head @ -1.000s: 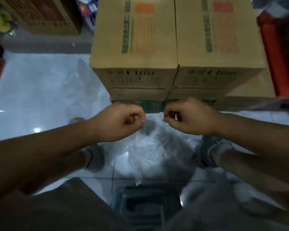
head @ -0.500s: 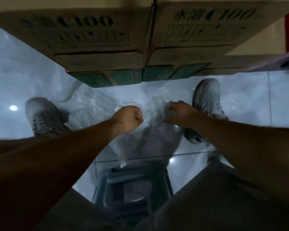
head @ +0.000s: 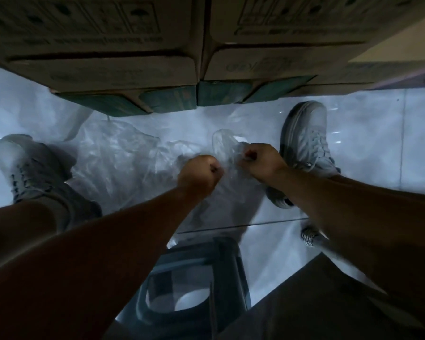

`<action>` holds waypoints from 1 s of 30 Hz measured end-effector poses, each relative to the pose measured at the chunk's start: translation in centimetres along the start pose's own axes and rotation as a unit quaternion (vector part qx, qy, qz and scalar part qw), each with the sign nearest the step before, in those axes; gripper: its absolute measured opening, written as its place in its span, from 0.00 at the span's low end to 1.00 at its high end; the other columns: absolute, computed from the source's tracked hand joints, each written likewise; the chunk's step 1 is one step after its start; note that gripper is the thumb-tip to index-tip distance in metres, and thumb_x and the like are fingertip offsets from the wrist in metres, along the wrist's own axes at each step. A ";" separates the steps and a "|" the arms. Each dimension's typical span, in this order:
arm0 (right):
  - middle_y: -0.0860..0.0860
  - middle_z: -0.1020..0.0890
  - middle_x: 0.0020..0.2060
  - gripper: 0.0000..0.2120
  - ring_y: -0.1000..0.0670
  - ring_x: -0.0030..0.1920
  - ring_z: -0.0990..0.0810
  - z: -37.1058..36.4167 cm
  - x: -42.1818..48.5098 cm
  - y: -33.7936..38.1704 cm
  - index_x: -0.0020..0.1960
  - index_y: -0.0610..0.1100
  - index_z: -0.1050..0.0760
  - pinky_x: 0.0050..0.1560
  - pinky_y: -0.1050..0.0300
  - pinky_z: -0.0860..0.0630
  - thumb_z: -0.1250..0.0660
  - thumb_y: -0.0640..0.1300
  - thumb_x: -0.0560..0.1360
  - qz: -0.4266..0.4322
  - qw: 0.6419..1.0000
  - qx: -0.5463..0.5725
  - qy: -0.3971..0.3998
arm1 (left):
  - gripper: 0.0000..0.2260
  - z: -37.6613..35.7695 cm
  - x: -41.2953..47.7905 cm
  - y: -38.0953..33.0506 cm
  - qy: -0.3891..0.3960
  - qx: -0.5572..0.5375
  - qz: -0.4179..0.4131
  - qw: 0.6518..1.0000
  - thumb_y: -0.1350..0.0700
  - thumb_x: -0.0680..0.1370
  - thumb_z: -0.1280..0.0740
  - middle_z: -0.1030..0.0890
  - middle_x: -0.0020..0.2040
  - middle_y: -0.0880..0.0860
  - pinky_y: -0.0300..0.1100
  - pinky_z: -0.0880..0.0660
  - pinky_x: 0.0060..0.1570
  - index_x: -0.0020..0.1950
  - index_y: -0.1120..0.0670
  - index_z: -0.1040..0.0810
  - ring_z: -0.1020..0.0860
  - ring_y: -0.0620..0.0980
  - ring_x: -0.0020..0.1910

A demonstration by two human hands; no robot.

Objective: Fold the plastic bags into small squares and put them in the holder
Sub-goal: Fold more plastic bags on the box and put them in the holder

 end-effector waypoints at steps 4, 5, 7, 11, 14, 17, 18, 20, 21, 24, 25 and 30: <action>0.49 0.22 0.33 0.10 0.52 0.38 0.23 2.4 -0.9 1.9 0.37 0.43 0.23 0.39 0.65 0.26 0.28 0.40 0.76 0.013 1.000 0.025 0.011 | 0.07 1.4 -1.2 -1.4 -0.025 -0.096 0.040 0.994 0.55 0.77 0.27 0.18 0.37 0.49 0.40 0.23 0.45 0.39 0.51 0.20 0.19 0.48 0.39; 0.46 0.20 0.36 0.07 0.50 0.39 0.21 3.2 -1.2 2.4 0.40 0.39 0.21 0.42 0.61 0.23 0.28 0.39 0.76 0.018 0.999 0.028 0.007 | 0.08 2.0 -1.4 -1.5 -0.027 -0.129 0.054 0.990 0.57 0.77 0.27 0.19 0.35 0.48 0.39 0.24 0.42 0.38 0.50 0.21 0.20 0.48 0.37; 0.39 0.16 0.41 0.07 0.45 0.41 0.17 5.1 -1.9 3.6 0.46 0.35 0.19 0.48 0.51 0.18 0.28 0.40 0.76 0.030 0.999 0.034 -0.004 | 0.11 3.8 -2.1 -2.2 -0.021 -0.181 0.050 0.982 0.59 0.76 0.27 0.20 0.31 0.48 0.40 0.27 0.38 0.36 0.50 0.23 0.23 0.49 0.32; 0.40 0.17 0.40 0.08 0.43 0.41 0.16 9.5 -4.3 7.1 0.43 0.37 0.21 0.47 0.48 0.17 0.27 0.41 0.77 0.057 0.996 0.060 -0.017 | 0.12 9.0 -4.0 -6.0 0.007 -0.242 0.004 0.970 0.67 0.79 0.30 0.18 0.31 0.47 0.35 0.29 0.29 0.39 0.55 0.25 0.21 0.43 0.29; 0.42 0.22 0.37 0.09 0.49 0.35 0.21 12.3 -7.3 10.0 0.40 0.40 0.25 0.36 0.58 0.21 0.30 0.38 0.79 0.092 0.992 0.080 -0.009 | 0.09 13.1 -6.2 -9.5 0.002 -0.257 -0.035 0.966 0.66 0.78 0.29 0.17 0.39 0.59 0.36 0.28 0.28 0.42 0.57 0.25 0.20 0.42 0.30; 0.45 0.21 0.34 0.09 0.53 0.31 0.21 15.1 -10.9 12.8 0.41 0.41 0.25 0.36 0.56 0.22 0.30 0.38 0.79 0.124 0.989 0.084 0.001 | 0.05 17.3 -9.4 -12.7 -0.012 -0.197 -0.091 0.976 0.62 0.79 0.28 0.16 0.45 0.66 0.35 0.26 0.31 0.45 0.61 0.23 0.18 0.44 0.33; 0.44 0.20 0.36 0.08 0.52 0.33 0.21 15.9 -12.1 13.8 0.42 0.40 0.23 0.38 0.54 0.21 0.30 0.40 0.79 0.127 0.990 0.069 0.005 | 0.06 18.7 -10.6 -13.7 -0.008 -0.171 -0.112 0.979 0.61 0.79 0.28 0.16 0.44 0.65 0.34 0.25 0.32 0.46 0.62 0.22 0.18 0.45 0.35; 0.42 0.19 0.38 0.11 0.50 0.35 0.20 17.8 -14.7 16.0 0.45 0.37 0.21 0.38 0.54 0.20 0.31 0.46 0.80 0.124 0.992 0.015 0.018 | 0.07 21.4 -13.1 -15.6 0.000 -0.138 -0.146 0.980 0.60 0.78 0.28 0.16 0.40 0.60 0.33 0.24 0.36 0.46 0.63 0.21 0.17 0.46 0.37; 0.41 0.18 0.37 0.14 0.49 0.34 0.19 18.7 -16.2 17.4 0.45 0.39 0.20 0.37 0.54 0.20 0.32 0.50 0.80 0.122 0.992 -0.017 0.024 | 0.06 22.8 -14.3 -16.3 0.000 -0.129 -0.159 0.979 0.60 0.78 0.28 0.17 0.38 0.58 0.34 0.24 0.37 0.45 0.61 0.21 0.18 0.47 0.36; 0.49 0.16 0.36 0.18 0.50 0.36 0.17 21.5 -20.2 21.9 0.42 0.47 0.19 0.39 0.52 0.19 0.33 0.61 0.78 0.170 0.972 -0.146 -0.073 | 0.08 26.6 -17.0 -18.4 -0.027 -0.113 -0.185 0.976 0.58 0.79 0.28 0.23 0.34 0.54 0.39 0.27 0.35 0.41 0.55 0.23 0.25 0.47 0.33; 0.53 0.16 0.37 0.17 0.52 0.39 0.18 22.3 -21.2 23.6 0.43 0.49 0.19 0.43 0.53 0.20 0.33 0.63 0.76 0.210 0.952 -0.168 -0.146 | 0.08 27.8 -17.7 -19.1 -0.042 -0.119 -0.189 0.974 0.58 0.79 0.28 0.25 0.33 0.53 0.39 0.28 0.33 0.41 0.55 0.23 0.27 0.47 0.32; 0.61 0.18 0.50 0.15 0.61 0.54 0.21 22.6 -24.2 30.6 0.54 0.55 0.19 0.57 0.58 0.24 0.29 0.62 0.72 0.409 0.892 -0.066 -0.182 | 0.05 32.6 -18.9 -22.3 -0.089 -0.145 -0.223 0.960 0.63 0.79 0.30 0.23 0.35 0.51 0.35 0.28 0.36 0.44 0.57 0.21 0.26 0.44 0.33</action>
Point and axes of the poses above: each hand's wrist, its own x-axis towards the middle knuckle, its own z-axis out of the back of the hand, y = z × x, the point moved 2 cm from there along x, towards the middle knuckle
